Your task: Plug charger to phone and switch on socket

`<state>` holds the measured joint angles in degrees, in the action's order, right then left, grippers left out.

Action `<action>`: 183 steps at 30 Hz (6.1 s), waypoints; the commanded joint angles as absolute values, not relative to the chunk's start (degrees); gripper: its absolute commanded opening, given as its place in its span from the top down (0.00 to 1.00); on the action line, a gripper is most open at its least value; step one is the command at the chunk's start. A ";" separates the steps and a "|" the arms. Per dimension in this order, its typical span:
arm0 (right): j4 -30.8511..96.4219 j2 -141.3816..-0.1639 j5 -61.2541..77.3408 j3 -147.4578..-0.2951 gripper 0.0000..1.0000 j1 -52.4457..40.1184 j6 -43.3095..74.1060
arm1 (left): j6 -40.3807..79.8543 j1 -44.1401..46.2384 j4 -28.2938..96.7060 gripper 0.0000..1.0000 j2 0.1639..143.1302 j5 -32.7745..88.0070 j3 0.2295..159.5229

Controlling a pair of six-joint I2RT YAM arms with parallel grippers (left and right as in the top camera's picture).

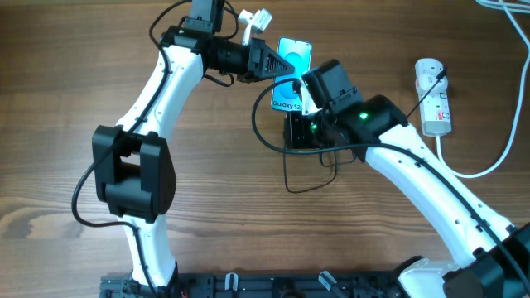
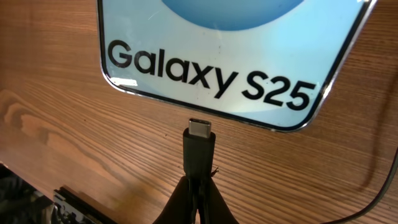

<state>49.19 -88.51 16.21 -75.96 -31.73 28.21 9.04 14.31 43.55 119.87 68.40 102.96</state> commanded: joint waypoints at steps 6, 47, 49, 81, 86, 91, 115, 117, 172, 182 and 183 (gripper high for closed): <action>48.45 -89.06 15.09 -76.93 0.96 -31.86 27.40 | 7.90 14.15 43.57 0.96 117.21 70.43 103.09; 47.16 -89.10 14.87 -76.93 0.96 -31.62 27.62 | 5.98 14.15 44.69 0.96 117.21 71.44 103.07; 47.16 -89.10 14.87 -76.93 0.96 -31.42 27.66 | 5.98 14.15 44.73 0.96 117.21 71.44 103.07; 44.25 -89.10 9.04 -80.93 0.96 -29.10 26.94 | 5.13 15.64 48.95 0.96 117.21 69.10 103.07; 46.02 -89.10 10.00 -81.14 0.67 -29.06 26.70 | 5.19 15.59 48.95 0.96 117.21 65.63 103.07; 49.54 -89.01 14.63 -81.17 0.54 -29.06 25.17 | 11.09 15.57 48.95 0.96 117.21 53.30 103.07; 60.88 -89.03 15.38 -81.03 0.00 -29.02 25.65 | 15.92 20.62 58.11 0.96 129.84 29.30 103.07; 60.73 -89.03 15.38 -81.03 0.00 -29.02 25.63 | 15.92 20.62 57.54 0.96 131.00 29.52 103.07; 60.71 -89.06 12.01 -81.03 0.00 -29.02 25.10 | 15.92 20.71 52.99 0.00 131.85 29.23 103.07; 63.22 -88.84 10.66 -81.19 0.00 -26.89 25.52 | 20.03 20.34 55.66 0.00 123.90 20.91 103.09; 63.72 -88.58 10.17 -81.19 0.00 -26.11 25.50 | 20.01 20.29 55.88 0.00 122.50 20.88 103.09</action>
<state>62.74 -88.77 12.78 -80.20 -28.25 25.63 18.35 20.95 55.35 129.88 24.69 103.00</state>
